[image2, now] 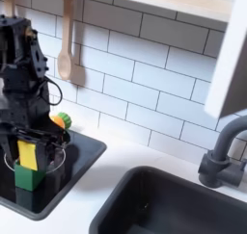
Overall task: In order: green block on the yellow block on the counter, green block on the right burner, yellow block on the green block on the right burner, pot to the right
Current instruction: 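Put the yellow block on the green block on the right burner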
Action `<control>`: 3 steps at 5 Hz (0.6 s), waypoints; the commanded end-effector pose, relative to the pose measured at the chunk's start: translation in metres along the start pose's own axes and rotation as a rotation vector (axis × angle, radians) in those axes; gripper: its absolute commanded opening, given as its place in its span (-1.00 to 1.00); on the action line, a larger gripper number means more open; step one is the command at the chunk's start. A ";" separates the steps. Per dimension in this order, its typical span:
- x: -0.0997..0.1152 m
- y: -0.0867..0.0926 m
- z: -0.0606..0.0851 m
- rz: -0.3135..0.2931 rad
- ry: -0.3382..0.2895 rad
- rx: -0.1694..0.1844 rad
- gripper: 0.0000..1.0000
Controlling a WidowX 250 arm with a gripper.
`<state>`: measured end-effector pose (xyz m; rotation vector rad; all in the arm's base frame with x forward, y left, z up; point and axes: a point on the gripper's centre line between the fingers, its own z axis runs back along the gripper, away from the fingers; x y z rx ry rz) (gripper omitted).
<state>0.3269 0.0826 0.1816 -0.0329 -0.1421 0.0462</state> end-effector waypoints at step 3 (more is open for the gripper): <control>0.003 0.000 -0.004 -0.005 0.004 0.022 0.70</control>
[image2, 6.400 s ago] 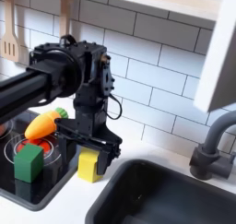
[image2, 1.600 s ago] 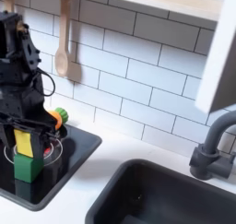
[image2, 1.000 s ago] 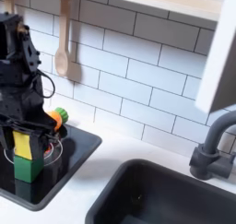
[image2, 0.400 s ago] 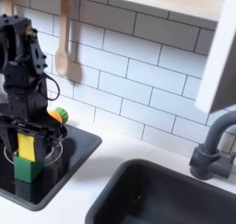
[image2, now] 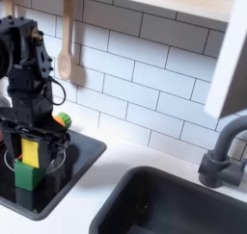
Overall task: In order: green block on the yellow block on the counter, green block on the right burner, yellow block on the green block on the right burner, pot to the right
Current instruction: 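Put the yellow block on the green block on the right burner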
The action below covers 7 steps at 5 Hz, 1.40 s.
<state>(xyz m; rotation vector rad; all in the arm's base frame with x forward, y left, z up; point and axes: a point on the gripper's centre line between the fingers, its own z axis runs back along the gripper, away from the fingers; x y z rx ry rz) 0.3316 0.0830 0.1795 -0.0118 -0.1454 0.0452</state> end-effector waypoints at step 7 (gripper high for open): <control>0.014 0.000 0.031 0.065 -0.028 -0.030 1.00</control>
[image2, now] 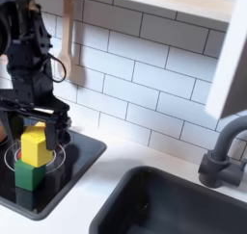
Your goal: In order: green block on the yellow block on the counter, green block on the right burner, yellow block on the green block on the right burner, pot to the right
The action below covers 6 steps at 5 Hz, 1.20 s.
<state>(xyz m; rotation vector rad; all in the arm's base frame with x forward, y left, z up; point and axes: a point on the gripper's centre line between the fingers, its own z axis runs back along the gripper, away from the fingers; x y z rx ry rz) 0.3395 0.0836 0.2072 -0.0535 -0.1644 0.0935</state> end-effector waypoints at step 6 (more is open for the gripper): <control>0.013 0.012 0.022 0.102 -0.046 -0.015 1.00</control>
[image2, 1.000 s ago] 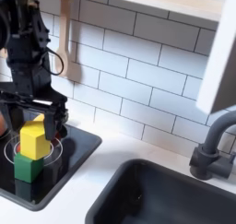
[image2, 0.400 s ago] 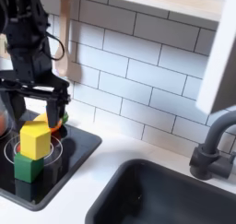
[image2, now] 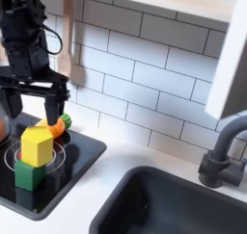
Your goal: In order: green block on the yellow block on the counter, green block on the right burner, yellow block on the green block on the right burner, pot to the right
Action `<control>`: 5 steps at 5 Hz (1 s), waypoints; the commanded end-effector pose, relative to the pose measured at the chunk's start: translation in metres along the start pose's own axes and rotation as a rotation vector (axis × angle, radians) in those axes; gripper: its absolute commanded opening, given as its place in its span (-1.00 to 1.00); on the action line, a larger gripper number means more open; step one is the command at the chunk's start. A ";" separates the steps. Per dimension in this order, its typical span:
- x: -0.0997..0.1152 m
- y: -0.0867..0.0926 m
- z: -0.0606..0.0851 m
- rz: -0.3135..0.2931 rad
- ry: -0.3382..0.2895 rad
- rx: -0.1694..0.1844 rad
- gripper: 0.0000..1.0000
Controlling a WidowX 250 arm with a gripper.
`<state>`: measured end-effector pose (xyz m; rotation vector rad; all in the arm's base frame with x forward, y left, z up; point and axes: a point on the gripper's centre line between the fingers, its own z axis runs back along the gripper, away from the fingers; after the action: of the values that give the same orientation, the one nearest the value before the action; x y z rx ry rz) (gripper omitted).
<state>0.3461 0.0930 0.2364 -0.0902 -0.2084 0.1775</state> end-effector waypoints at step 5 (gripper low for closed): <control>0.027 0.054 -0.011 0.199 -0.034 0.101 1.00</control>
<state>0.3647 0.1536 0.2244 0.0110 -0.2188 0.3952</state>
